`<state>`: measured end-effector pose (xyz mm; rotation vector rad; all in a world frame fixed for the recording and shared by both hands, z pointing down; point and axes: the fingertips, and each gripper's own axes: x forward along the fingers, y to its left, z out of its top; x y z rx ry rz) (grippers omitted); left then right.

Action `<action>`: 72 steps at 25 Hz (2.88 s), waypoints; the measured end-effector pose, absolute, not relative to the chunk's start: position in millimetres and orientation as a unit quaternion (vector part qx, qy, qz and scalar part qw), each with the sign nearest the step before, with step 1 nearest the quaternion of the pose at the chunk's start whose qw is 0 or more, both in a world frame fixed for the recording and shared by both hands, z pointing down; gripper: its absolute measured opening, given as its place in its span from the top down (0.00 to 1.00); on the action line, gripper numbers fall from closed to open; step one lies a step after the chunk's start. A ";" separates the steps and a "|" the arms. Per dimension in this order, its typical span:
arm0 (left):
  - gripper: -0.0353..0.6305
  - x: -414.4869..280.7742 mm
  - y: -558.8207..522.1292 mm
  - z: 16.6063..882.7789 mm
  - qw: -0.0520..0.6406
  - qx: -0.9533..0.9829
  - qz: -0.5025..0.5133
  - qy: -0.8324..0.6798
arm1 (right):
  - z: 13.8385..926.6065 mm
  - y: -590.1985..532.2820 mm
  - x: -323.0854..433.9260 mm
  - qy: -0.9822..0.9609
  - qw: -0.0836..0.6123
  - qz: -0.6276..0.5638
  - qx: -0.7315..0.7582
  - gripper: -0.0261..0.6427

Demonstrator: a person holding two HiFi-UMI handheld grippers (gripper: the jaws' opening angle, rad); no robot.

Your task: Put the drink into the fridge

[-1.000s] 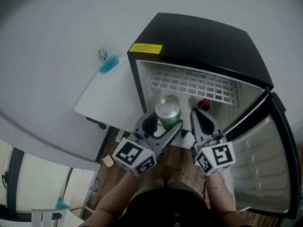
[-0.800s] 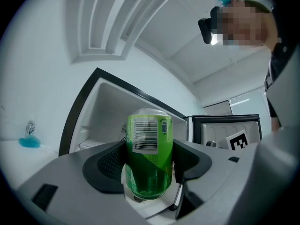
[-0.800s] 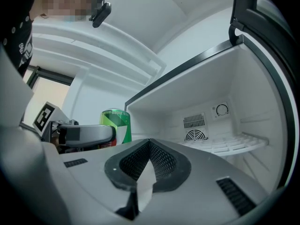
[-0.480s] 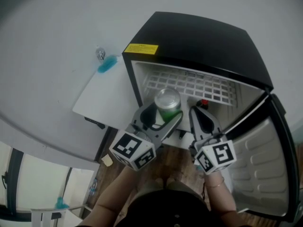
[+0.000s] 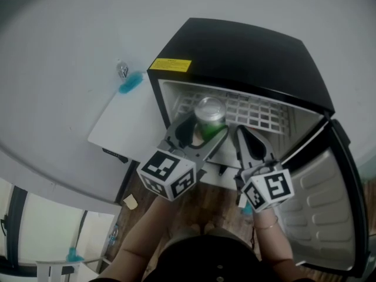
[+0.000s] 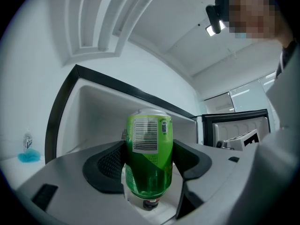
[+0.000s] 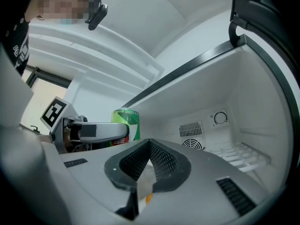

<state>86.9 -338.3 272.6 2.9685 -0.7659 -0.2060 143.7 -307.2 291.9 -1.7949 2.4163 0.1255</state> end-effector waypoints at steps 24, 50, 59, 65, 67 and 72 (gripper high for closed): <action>0.48 118.7 -380.3 264.2 0.022 0.968 -0.032 -0.248 | 280.9 -335.3 159.2 0.802 0.061 0.064 -0.591 0.95; 0.48 142.3 -420.7 275.7 0.006 0.961 -0.003 -0.277 | 286.6 -352.6 170.8 0.797 0.066 0.056 -0.598 0.95; 0.48 150.2 -422.9 283.2 -0.023 0.957 0.033 -0.288 | 286.2 -352.7 171.9 0.794 0.065 0.056 -0.601 0.95; 0.48 151.0 -421.1 283.8 -0.027 0.958 0.036 -0.284 | 288.7 -349.8 171.9 0.793 0.062 0.054 -0.604 0.95; 0.48 151.3 -421.6 285.0 -0.025 0.957 0.040 -0.285 | 289.5 -348.5 171.9 0.792 0.062 0.053 -0.605 0.95; 0.47 151.1 -421.8 285.7 -0.021 0.957 0.042 -0.288 | 292.0 -345.9 175.5 0.788 0.061 0.050 -0.610 0.95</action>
